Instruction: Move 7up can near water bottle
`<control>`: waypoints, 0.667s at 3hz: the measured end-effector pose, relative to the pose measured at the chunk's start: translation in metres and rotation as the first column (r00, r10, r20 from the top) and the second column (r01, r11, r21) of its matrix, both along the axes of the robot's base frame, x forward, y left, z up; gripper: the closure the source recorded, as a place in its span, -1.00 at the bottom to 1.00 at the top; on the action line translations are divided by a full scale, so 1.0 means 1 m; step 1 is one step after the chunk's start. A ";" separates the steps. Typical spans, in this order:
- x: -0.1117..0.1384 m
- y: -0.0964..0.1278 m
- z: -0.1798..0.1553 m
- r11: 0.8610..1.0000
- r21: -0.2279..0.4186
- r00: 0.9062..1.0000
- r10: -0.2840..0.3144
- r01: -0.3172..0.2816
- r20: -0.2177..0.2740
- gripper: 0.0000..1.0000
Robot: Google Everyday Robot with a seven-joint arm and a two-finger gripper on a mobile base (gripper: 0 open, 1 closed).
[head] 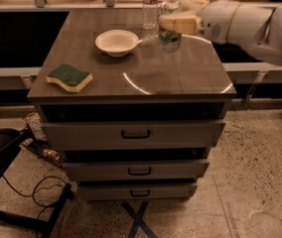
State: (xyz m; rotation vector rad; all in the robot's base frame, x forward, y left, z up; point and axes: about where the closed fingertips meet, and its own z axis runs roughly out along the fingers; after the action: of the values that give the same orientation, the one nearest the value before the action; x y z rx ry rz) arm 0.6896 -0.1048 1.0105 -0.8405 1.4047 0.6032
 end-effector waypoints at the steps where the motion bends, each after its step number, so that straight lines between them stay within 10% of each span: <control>1: 0.035 -0.022 0.063 0.994 -0.033 0.994 -0.103 0.105 0.046 1.00; 2: 0.078 -0.041 0.108 0.972 -0.029 0.969 -0.230 0.233 0.095 1.00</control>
Offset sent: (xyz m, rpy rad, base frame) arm 0.1415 -0.0852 0.1752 -0.0212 -0.1724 -0.4655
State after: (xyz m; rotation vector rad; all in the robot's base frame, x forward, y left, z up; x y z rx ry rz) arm 0.7675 -0.1460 1.1184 -0.7134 1.4102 0.3544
